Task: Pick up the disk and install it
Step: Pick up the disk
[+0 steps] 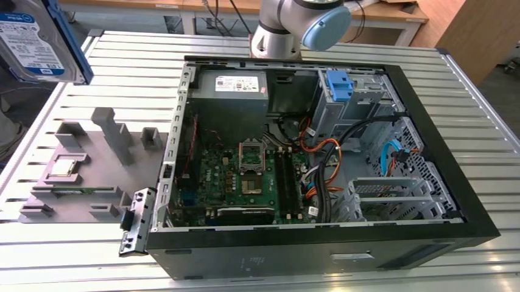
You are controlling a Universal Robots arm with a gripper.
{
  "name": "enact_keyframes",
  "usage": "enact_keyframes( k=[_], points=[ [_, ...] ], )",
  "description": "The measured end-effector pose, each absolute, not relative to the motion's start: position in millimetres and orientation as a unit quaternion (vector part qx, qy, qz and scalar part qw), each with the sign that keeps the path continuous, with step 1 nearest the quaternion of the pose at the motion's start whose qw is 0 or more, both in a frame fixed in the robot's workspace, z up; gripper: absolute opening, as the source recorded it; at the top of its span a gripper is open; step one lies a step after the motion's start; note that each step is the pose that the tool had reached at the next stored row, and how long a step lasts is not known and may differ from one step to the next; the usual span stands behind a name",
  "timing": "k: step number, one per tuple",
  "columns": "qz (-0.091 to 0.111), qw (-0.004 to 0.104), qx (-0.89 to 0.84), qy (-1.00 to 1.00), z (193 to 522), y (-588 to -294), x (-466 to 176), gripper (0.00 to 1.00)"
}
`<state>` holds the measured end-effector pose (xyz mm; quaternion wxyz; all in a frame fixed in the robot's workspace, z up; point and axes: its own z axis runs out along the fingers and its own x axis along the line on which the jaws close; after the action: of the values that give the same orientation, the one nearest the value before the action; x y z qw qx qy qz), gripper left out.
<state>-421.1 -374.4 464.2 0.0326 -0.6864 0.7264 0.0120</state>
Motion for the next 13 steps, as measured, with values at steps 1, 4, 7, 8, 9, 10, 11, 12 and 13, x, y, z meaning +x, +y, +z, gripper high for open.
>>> enact_keyframes(
  k=[1,4,7,8,9,10,11,12,13],
  points=[
    [0.012,0.033,-0.686,0.726,465.1,-374.4,-421.1,0.35],
    [0.012,0.033,-0.686,0.726,466.6,-374.4,-421.1,0.35],
    [0.012,0.033,-0.686,0.726,466.7,-374.4,-421.1,0.35],
    [0.012,0.033,-0.686,0.726,466.7,-374.4,-421.1,0.35],
    [0.012,0.033,-0.686,0.726,466.7,-374.4,-421.1,0.35],
    [0.012,0.033,-0.686,0.726,466.7,-374.4,-421.1,0.35],
    [0.012,0.033,-0.686,0.726,466.8,-374.4,-421.0,0.35],
    [0.012,0.033,-0.686,0.726,466.8,-374.4,-420.9,0.35],
    [0.012,0.033,-0.686,0.726,466.8,-374.4,-420.6,0.35]
  ],
)
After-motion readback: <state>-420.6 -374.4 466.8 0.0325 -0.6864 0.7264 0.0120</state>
